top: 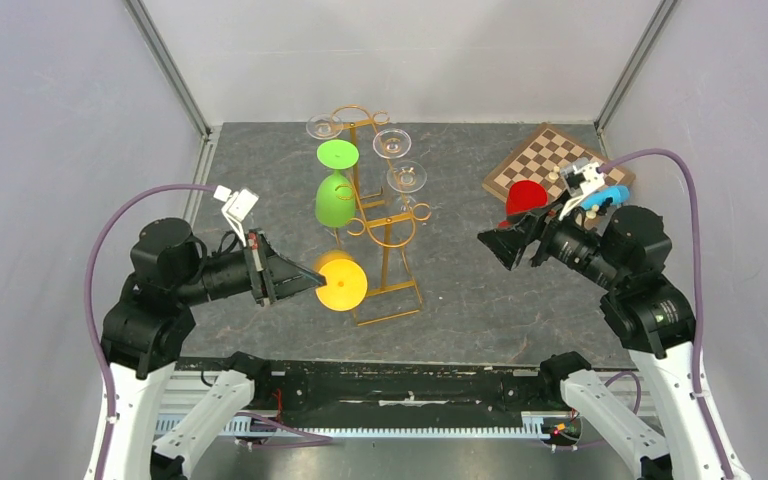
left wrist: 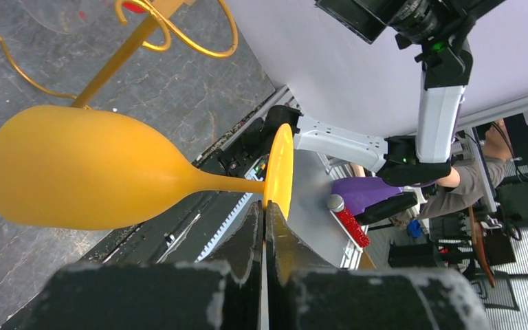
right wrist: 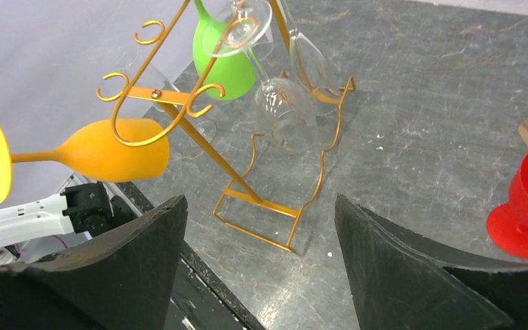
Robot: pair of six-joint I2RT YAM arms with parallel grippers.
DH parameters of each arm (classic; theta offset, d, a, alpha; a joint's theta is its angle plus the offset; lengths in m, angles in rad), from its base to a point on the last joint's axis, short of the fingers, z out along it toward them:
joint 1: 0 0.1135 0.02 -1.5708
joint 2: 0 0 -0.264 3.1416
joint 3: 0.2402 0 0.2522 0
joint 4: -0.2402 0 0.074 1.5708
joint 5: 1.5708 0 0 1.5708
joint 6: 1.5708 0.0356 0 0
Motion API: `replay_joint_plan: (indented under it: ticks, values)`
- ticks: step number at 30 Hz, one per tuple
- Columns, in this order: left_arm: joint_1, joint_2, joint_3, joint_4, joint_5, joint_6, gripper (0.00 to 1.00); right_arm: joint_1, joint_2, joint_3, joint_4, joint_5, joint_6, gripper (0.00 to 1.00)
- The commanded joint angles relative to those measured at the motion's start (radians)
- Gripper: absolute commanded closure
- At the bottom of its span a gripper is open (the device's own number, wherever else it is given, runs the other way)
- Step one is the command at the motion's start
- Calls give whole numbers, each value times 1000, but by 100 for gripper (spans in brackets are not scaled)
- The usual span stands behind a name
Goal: Take the wine glass off the wine glass rack
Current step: Place the wine glass at the center of the board.
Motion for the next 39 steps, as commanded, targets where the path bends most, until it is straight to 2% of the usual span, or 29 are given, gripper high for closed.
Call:
replay_joint_plan:
  ticks: [1, 4, 7, 14, 17, 23, 31, 39]
  values:
    - [-25, 8, -19, 91, 59, -51, 98, 3, -2, -33, 42, -28, 26, 19]
    - [-63, 25, -26, 108, 38, -57, 98, 3, 5, -43, 52, -32, 28, 19]
    - [-148, 42, -45, 146, -20, -81, 98, 3, 13, -48, 62, -33, 26, 19]
    - [-571, 151, -67, 243, -349, -109, 98, 3, 25, -50, 69, -28, 17, 19]
    - [-682, 212, -40, 258, -431, -95, 98, 2, 20, -59, 67, -28, 13, 19]
    - [-786, 307, 6, 291, -485, -61, 98, 3, 4, -106, 58, -31, 33, 19]
    - [-897, 405, 98, 291, -545, 57, 98, 3, -46, -220, 94, -89, 99, 19]
    - [-1017, 547, 225, 175, -683, 230, 98, 4, -90, -277, 132, -171, 188, 19]
